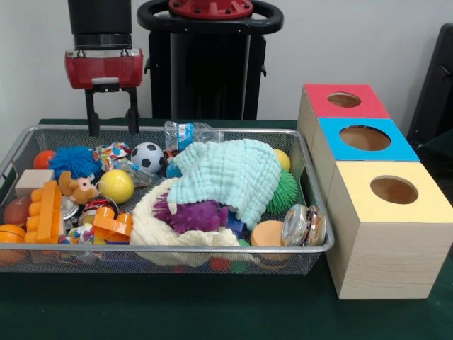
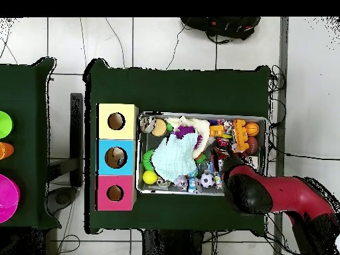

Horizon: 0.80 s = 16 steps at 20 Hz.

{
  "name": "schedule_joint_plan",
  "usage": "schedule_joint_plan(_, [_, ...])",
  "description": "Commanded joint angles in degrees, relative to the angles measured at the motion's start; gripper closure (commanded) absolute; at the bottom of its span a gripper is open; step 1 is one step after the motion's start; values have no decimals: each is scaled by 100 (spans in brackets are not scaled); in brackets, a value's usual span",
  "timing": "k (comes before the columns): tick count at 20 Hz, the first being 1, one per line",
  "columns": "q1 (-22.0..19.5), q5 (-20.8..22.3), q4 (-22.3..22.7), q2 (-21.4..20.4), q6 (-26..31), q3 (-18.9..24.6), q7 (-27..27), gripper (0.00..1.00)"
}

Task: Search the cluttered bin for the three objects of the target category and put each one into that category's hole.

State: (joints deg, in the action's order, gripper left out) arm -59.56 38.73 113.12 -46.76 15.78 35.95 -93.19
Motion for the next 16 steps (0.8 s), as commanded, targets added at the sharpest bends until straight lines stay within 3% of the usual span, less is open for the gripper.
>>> schedule_joint_plan(1, [-109,592,-49,400,-317,105,221,0])
schedule_joint_plan(9, [212,1222,-518,1298,-965,-392,-40,0])
schedule_joint_plan(16, [289,1389,-515,1573,-1228,-565,-212,0])
